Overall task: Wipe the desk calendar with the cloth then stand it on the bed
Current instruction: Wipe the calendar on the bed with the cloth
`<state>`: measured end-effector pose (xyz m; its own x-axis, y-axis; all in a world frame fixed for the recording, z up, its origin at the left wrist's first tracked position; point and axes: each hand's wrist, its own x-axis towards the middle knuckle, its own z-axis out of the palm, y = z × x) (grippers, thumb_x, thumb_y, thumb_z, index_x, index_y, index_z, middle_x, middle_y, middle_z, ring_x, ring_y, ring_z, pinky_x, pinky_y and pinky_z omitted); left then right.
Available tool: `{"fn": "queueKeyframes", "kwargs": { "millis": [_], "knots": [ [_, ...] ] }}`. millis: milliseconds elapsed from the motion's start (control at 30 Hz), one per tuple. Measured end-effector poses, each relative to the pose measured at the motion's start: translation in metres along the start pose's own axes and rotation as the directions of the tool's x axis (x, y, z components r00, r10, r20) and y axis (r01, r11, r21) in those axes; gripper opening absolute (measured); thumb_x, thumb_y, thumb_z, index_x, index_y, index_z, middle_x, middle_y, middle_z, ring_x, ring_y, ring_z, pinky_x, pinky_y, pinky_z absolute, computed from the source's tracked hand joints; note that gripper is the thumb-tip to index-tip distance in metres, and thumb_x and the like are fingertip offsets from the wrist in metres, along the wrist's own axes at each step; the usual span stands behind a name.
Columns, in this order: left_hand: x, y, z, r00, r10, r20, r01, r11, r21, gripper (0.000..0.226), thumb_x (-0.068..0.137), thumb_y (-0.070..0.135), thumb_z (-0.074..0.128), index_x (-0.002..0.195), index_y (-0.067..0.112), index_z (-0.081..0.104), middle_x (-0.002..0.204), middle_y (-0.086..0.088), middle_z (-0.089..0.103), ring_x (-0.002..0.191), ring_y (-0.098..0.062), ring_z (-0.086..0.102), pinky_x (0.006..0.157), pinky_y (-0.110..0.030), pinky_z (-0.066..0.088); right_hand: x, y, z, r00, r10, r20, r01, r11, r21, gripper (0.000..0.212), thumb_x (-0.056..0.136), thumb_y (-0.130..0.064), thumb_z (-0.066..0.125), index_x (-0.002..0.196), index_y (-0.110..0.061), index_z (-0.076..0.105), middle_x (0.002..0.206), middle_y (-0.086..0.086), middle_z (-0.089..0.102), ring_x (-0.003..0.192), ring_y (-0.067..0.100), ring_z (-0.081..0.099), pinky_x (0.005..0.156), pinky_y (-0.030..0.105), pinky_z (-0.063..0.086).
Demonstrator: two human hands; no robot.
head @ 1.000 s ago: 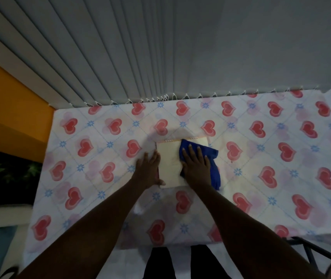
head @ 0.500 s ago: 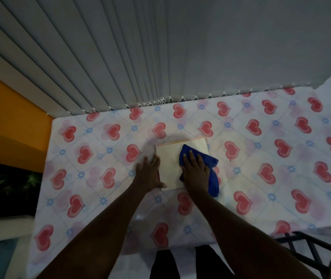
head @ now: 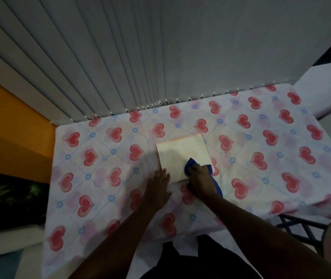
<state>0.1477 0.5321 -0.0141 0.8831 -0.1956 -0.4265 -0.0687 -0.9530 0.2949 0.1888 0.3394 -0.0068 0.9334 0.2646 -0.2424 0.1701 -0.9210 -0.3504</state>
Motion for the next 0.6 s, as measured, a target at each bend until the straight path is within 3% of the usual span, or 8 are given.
{"fn": "queueKeyframes", "kwargs": {
  "millis": [200,300,400,467,533,600],
  "knots": [
    [-0.008,0.007,0.006,0.981,0.165,-0.099,-0.172,0.983,-0.057,0.056,0.096,0.033,0.049,0.146,0.012,0.035,0.156,-0.008,0.032,0.147,-0.025,0.023,0.118,-0.034,0.023,-0.039,0.000,0.009,0.996,-0.021,-0.091,0.023,0.999,0.025,0.036,0.094,-0.013,0.047,0.128,-0.010,0.059,0.123,0.013,0.057,0.108,0.031,0.050,0.092,0.036,0.037],
    [-0.012,0.019,0.016,0.963,0.253,-0.095,-0.262,0.961,-0.093,0.047,0.097,0.024,0.048,0.142,0.011,0.042,0.150,-0.009,0.042,0.141,-0.024,0.034,0.117,-0.030,0.025,-0.067,0.008,0.012,0.970,0.059,-0.238,-0.033,0.993,0.112,0.031,0.092,-0.007,0.054,0.120,-0.006,0.064,0.116,0.015,0.061,0.103,0.033,0.053,0.089,0.035,0.042],
    [-0.012,0.040,0.023,0.902,0.413,-0.128,-0.423,0.904,-0.061,0.034,0.093,0.015,0.055,0.126,0.013,0.060,0.135,-0.006,0.058,0.129,-0.023,0.051,0.111,-0.032,0.039,-0.099,0.025,0.011,0.929,0.171,-0.327,-0.089,0.964,0.249,0.027,0.089,-0.003,0.057,0.115,-0.002,0.066,0.112,0.018,0.062,0.099,0.035,0.056,0.085,0.034,0.045],
    [-0.013,0.058,0.026,0.858,0.498,-0.126,-0.493,0.867,0.073,0.038,0.091,0.019,0.061,0.128,0.011,0.058,0.136,-0.007,0.058,0.129,-0.023,0.052,0.112,-0.033,0.039,-0.119,0.040,0.008,0.901,0.266,-0.342,-0.139,0.925,0.353,0.027,0.089,-0.003,0.056,0.114,-0.002,0.065,0.111,0.018,0.062,0.099,0.034,0.057,0.086,0.034,0.044],
    [-0.014,0.078,0.031,0.868,0.495,-0.033,-0.490,0.866,0.101,0.044,0.098,0.026,0.046,0.139,0.012,0.045,0.147,-0.006,0.045,0.138,-0.021,0.039,0.119,-0.031,0.023,-0.138,0.057,0.006,0.873,0.326,-0.363,-0.185,0.909,0.373,0.030,0.086,0.000,0.060,0.116,-0.003,0.065,0.113,0.017,0.062,0.102,0.034,0.057,0.089,0.032,0.042],
    [-0.010,0.104,0.032,0.860,0.511,0.001,-0.509,0.858,0.066,0.044,0.098,0.024,0.042,0.140,0.011,0.043,0.148,-0.008,0.044,0.138,-0.022,0.037,0.117,-0.031,0.021,-0.156,0.074,0.001,0.838,0.383,-0.389,-0.228,0.893,0.388,0.035,0.084,0.001,0.063,0.119,-0.004,0.065,0.116,0.016,0.062,0.104,0.033,0.056,0.090,0.030,0.040]
  ]
}}
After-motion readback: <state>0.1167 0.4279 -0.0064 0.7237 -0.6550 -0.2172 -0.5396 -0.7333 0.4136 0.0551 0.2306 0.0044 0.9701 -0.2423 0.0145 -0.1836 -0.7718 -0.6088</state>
